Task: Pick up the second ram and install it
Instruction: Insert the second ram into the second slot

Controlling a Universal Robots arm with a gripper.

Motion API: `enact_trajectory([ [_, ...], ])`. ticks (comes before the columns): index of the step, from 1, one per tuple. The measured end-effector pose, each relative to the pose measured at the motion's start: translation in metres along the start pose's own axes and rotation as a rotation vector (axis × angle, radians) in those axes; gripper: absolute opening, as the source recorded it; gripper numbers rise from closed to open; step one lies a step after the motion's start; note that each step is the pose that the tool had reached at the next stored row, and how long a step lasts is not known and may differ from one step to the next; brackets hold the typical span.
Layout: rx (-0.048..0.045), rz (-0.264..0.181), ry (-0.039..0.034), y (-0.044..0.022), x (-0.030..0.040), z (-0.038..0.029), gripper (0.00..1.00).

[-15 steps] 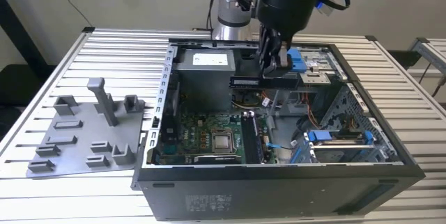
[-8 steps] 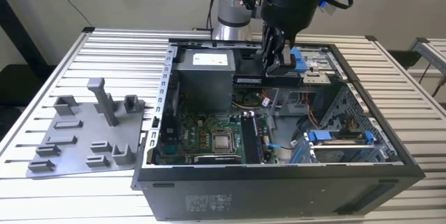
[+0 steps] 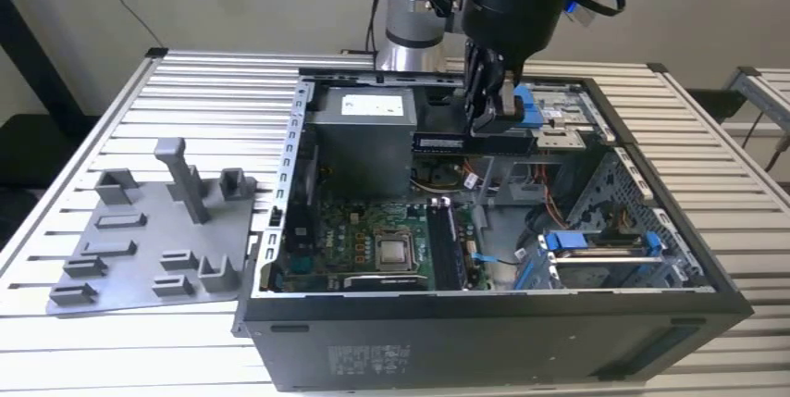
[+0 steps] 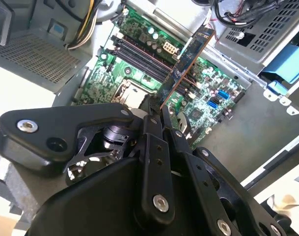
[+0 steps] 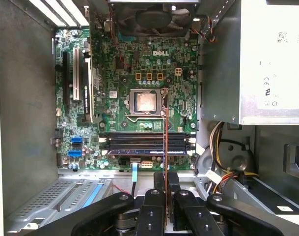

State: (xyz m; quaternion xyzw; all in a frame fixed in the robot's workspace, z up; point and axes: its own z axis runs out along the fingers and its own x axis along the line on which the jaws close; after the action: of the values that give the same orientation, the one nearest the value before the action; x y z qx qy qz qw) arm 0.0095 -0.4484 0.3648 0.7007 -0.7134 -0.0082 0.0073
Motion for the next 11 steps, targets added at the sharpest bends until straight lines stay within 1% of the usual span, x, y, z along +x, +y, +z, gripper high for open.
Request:
enact_trajectory([
  [5, 0.0000, 0.006, -0.0001, 0.0000, 0.0000, 0.0000, 0.14],
  [11, 0.0000, 0.045, -0.0010, 0.0000, 0.0000, 0.0001, 0.14],
])
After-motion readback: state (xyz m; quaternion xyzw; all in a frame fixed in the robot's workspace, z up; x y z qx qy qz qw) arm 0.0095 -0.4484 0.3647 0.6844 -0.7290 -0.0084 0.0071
